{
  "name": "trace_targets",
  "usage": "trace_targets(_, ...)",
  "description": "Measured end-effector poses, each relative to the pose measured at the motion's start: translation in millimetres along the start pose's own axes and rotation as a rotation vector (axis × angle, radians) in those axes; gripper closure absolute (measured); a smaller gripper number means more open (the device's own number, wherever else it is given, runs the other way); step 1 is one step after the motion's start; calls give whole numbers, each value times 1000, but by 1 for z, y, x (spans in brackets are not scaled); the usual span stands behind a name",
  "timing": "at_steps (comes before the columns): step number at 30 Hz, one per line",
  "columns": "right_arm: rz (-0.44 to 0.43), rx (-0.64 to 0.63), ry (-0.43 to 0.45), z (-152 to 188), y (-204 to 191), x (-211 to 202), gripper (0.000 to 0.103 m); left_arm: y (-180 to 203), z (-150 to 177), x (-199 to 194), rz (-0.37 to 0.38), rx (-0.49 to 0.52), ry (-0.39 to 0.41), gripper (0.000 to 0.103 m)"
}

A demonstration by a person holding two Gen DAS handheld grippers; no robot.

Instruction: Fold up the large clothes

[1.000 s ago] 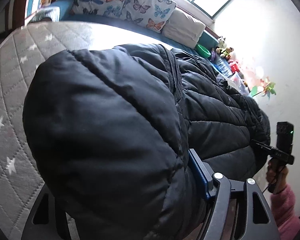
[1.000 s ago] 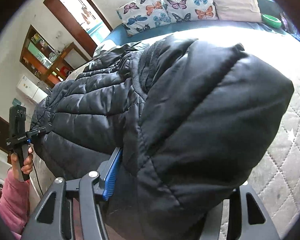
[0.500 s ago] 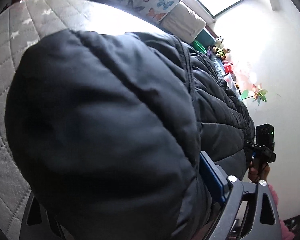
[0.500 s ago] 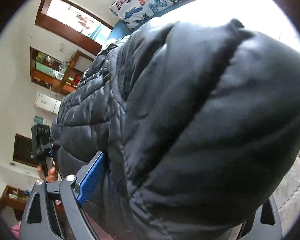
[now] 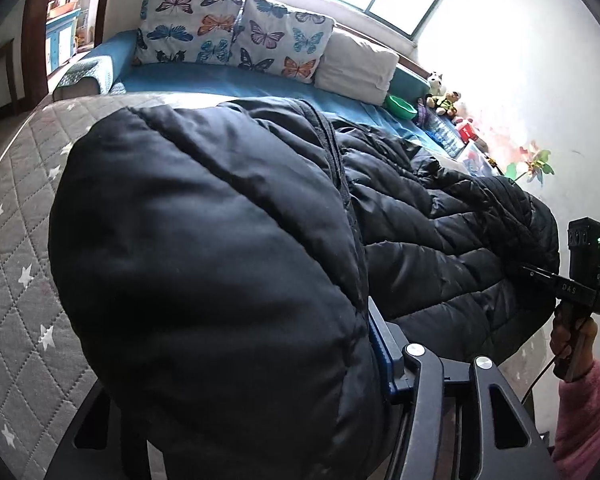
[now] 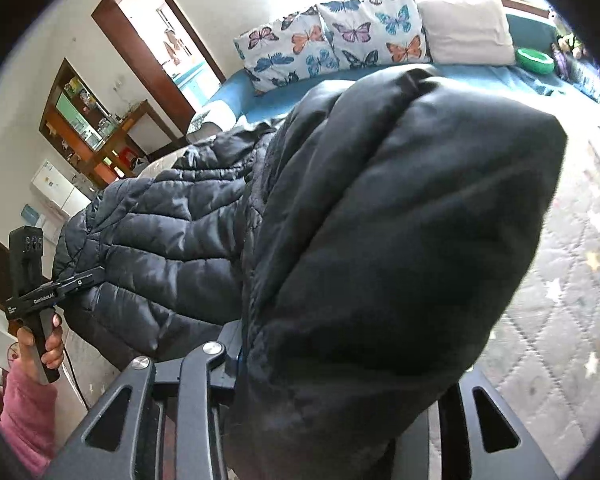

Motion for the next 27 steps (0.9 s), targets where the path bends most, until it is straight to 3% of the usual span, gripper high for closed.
trace_targets(3,13,-4,8,-2,6,-14,60,26,-8,-1,23,17,-5,43)
trace_targets(12,129,6,93,-8,51,-84,61,163,-58,38,114,94,-22,43)
trace_targets(21,238,57,178,-17,120,-133,61,322,-117,115,184,181,-47,43)
trace_targets(27,283,123,181,-3,177,-122,60,384,-108,194,168,192,-118,43)
Point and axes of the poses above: each gripper's, at about its wrist camera, not at the fingertips, and x roughly the way its jaws point, y to its right, z to its underside, the point moved 1 cm from there along x, roughly the way its jaws point, and after that the axes turned 2 degrees about -z, right-handed, at the moved point
